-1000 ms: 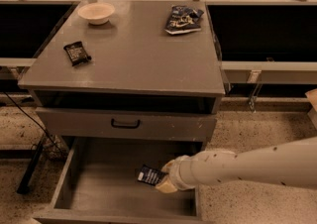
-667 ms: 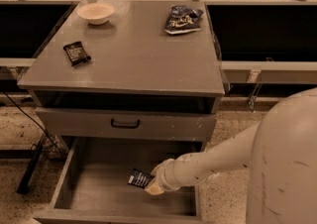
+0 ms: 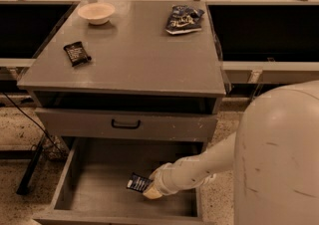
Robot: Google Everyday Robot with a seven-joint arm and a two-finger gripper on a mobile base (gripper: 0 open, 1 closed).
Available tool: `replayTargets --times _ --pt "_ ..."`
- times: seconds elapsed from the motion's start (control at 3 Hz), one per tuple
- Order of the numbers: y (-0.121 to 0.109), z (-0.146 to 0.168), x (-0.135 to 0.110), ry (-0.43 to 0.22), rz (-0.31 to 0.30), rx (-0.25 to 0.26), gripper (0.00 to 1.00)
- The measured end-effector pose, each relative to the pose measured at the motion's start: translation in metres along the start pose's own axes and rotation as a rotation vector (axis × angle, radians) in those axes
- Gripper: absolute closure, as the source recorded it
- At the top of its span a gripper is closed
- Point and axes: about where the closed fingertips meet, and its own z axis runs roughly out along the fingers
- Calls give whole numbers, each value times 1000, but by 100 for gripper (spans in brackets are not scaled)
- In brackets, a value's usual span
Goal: Place rxbar blueberry into middle drawer
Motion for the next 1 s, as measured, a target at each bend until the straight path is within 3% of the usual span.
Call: replayTargets --times 1.0 --pt "20 55 21 22 13 -68 100"
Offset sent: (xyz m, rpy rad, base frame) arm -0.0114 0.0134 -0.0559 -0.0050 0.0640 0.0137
